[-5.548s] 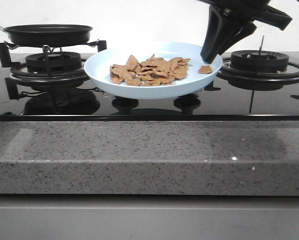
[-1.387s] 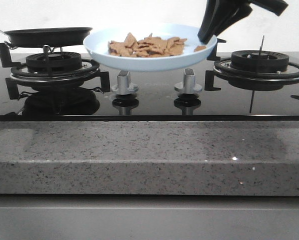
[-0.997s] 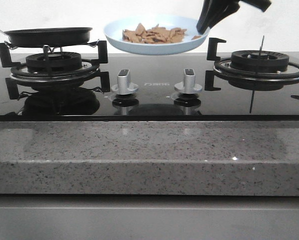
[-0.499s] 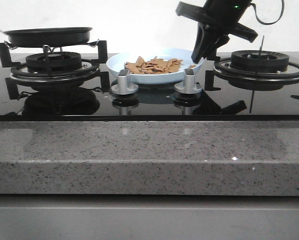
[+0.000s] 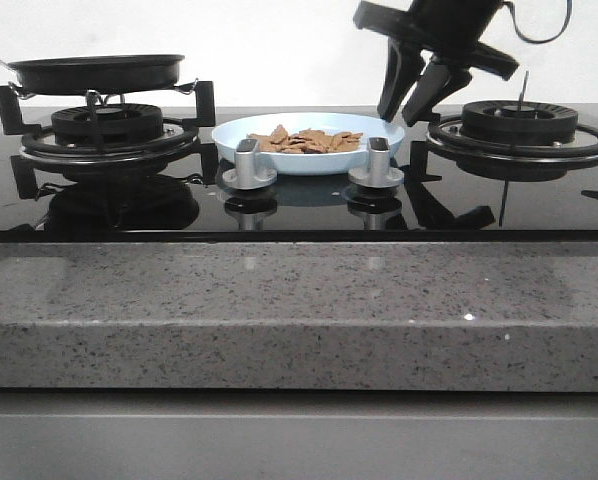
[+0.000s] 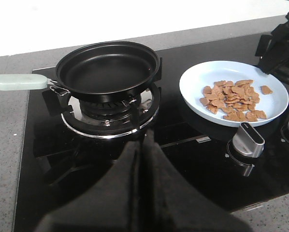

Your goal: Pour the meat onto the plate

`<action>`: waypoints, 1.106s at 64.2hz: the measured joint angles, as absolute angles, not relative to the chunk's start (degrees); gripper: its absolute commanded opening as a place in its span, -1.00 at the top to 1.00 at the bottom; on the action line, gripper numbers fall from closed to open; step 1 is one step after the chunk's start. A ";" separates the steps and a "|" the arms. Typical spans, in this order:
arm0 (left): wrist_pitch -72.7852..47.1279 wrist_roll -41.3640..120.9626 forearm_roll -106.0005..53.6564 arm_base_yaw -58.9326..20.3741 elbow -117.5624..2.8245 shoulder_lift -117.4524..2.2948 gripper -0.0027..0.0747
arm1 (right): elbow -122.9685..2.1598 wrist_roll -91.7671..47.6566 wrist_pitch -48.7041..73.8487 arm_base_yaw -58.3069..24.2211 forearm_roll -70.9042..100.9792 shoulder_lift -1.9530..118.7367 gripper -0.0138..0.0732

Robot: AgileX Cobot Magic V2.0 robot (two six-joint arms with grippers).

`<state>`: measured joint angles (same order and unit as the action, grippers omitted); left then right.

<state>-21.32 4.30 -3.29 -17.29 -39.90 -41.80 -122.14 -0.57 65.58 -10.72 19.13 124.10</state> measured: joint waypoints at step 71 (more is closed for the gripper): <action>-21.30 4.30 -3.29 -17.29 -39.90 -41.80 0.98 | -100.87 0.00 68.70 -11.99 6.05 87.60 0.82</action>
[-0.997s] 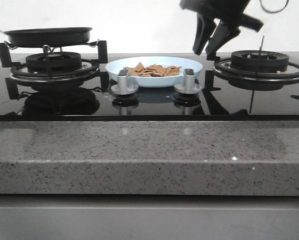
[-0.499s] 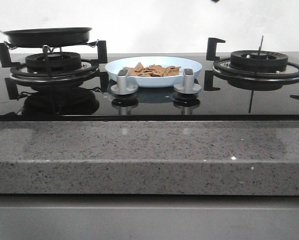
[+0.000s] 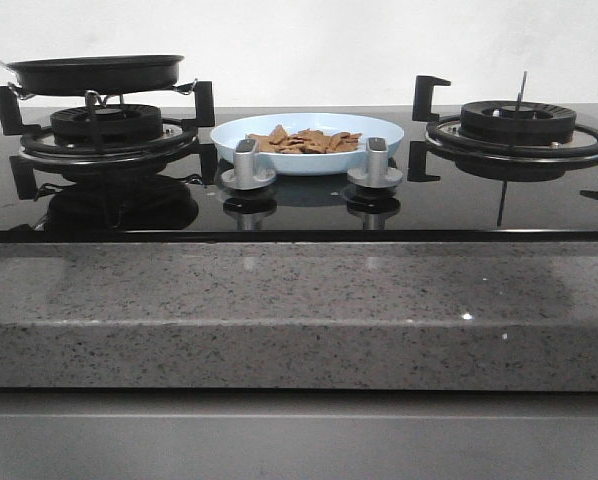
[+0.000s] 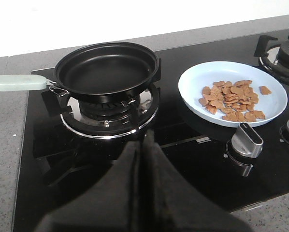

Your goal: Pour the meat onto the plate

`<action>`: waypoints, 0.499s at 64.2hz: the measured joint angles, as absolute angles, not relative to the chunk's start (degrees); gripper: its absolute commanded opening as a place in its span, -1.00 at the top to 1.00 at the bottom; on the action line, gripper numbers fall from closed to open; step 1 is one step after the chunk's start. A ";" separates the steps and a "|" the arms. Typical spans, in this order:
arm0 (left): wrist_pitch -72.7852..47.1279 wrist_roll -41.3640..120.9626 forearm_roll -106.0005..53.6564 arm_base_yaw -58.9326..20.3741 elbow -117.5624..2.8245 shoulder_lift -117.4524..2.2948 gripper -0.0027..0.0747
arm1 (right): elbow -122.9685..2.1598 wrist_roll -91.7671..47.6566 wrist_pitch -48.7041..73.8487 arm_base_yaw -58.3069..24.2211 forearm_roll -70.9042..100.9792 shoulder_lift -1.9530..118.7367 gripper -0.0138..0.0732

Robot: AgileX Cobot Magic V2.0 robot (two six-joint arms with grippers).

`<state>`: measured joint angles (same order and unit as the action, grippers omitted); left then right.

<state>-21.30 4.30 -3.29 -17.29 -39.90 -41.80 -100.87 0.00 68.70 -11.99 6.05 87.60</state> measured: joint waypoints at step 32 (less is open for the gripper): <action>-21.30 4.30 -3.29 -17.29 -39.90 -41.80 0.98 | -53.36 0.00 39.70 -11.99 2.84 49.95 0.82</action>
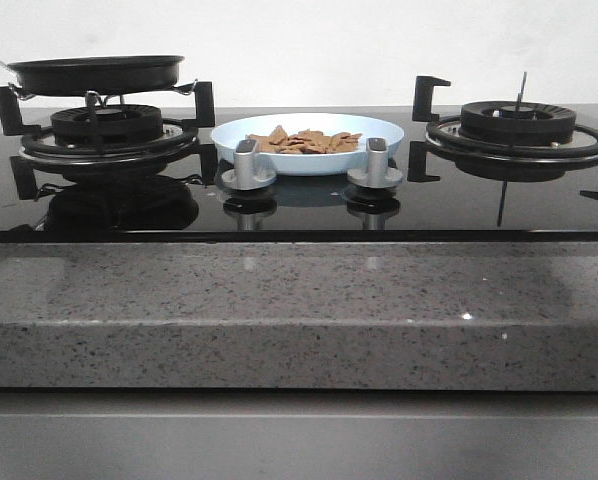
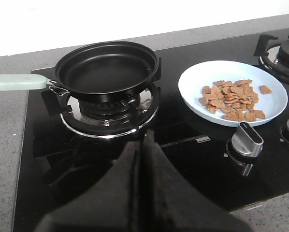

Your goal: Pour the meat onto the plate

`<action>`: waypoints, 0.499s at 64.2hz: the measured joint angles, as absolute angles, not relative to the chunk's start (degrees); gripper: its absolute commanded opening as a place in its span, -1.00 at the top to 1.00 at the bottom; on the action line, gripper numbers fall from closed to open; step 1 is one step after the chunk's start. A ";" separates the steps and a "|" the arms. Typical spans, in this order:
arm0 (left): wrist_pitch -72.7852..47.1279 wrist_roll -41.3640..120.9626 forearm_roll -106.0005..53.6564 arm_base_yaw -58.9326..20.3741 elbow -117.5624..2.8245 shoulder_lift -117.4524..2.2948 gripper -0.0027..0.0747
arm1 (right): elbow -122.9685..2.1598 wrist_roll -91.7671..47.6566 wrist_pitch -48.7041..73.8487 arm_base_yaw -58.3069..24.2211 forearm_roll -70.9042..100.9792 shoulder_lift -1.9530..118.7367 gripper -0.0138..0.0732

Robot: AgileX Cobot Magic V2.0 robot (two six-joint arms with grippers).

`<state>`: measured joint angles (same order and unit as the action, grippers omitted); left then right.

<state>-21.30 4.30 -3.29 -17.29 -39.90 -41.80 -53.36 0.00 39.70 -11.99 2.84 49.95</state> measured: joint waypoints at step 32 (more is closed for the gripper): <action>-21.30 4.30 -3.29 -17.29 -39.90 -41.80 0.98 | -31.44 0.00 27.03 -11.99 2.84 26.90 0.82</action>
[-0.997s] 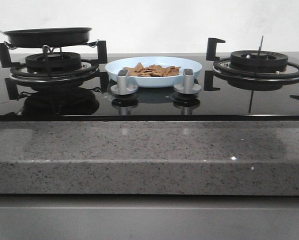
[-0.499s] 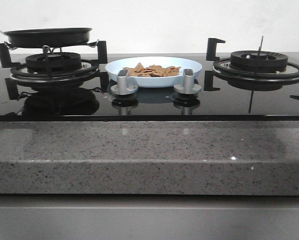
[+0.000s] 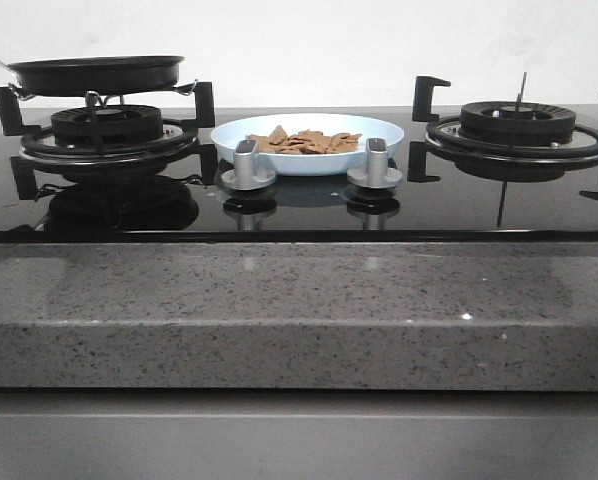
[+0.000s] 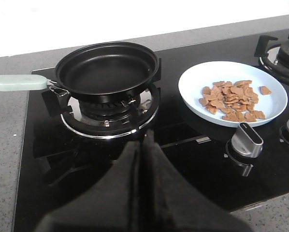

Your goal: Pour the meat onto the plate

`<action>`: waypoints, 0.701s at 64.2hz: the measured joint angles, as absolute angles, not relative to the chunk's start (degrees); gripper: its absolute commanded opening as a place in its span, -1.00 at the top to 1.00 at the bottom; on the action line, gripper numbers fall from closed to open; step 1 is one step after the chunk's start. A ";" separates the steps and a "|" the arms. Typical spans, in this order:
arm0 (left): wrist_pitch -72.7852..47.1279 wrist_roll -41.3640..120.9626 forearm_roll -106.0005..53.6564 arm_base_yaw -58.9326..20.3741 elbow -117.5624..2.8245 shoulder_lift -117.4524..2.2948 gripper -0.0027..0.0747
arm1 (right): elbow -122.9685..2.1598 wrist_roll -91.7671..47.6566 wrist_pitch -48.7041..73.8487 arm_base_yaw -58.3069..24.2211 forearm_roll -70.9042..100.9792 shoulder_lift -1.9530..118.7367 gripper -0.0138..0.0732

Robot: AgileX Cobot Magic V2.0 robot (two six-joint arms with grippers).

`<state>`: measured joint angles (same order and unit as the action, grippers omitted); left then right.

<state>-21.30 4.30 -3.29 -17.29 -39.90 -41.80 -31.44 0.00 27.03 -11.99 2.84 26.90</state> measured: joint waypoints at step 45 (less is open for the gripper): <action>-21.30 4.30 -3.29 -17.29 -39.90 -41.80 0.98 | -31.05 0.00 26.26 -11.99 2.84 26.51 0.82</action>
<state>-21.30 4.30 -3.29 -17.29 -39.90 -41.80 -31.05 0.00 26.26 -11.99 2.84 26.51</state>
